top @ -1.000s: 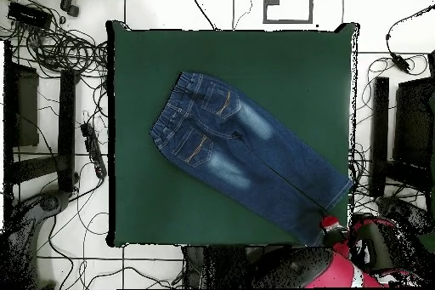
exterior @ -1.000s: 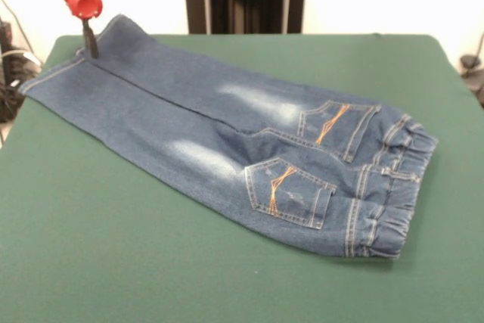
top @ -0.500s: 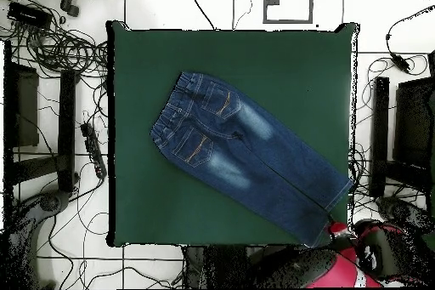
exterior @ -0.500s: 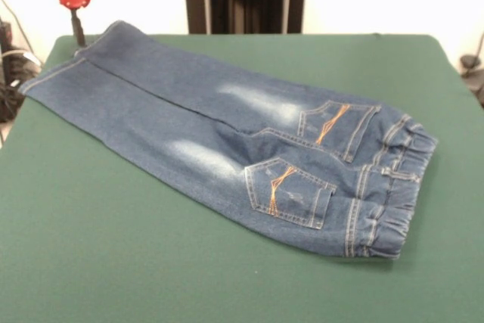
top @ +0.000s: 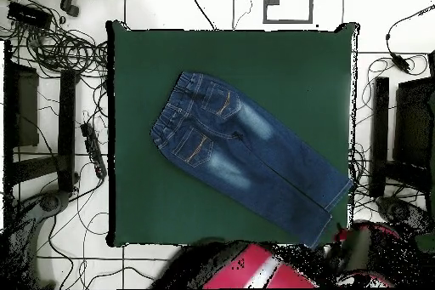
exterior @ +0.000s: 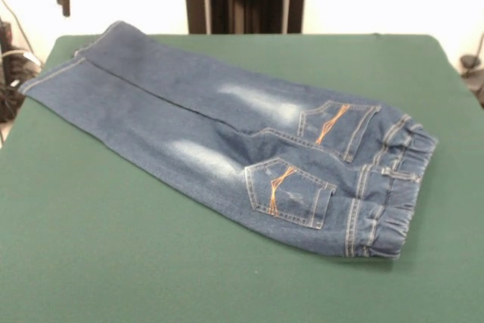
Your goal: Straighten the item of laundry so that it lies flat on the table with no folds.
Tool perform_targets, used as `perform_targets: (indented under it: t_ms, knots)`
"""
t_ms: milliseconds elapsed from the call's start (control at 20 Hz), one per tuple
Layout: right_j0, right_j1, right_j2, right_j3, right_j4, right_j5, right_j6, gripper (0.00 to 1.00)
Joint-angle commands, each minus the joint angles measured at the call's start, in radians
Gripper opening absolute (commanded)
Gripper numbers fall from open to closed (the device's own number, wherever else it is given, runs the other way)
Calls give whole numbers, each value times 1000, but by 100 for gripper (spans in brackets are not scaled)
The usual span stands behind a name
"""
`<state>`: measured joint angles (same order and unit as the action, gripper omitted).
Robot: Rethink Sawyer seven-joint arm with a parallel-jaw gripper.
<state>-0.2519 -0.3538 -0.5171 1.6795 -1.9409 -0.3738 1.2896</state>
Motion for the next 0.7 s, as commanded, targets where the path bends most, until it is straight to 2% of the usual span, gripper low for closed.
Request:
perform_targets:
  t_ms: [50, 100, 150, 200, 250, 300, 400, 500, 700]
  knots:
    - [258, 72, -100, -24, 31, -210, 898, 100]
    - [273, 33, -99, -15, 45, -263, 1046, 100]
    - [272, 0, -94, -7, 64, -289, 1097, 100]
    - [271, -55, -85, 6, 86, -345, 1250, 100]
    - [276, -71, -91, 8, 101, -369, 1305, 100]
    - [293, -85, -107, 5, 112, -402, 1436, 100]
    - [320, -88, -136, -3, 138, -419, 1564, 100]
    - [353, -65, -170, -17, 140, -440, 1645, 100]
    - [407, -37, -182, -2, 148, -412, 1670, 100]
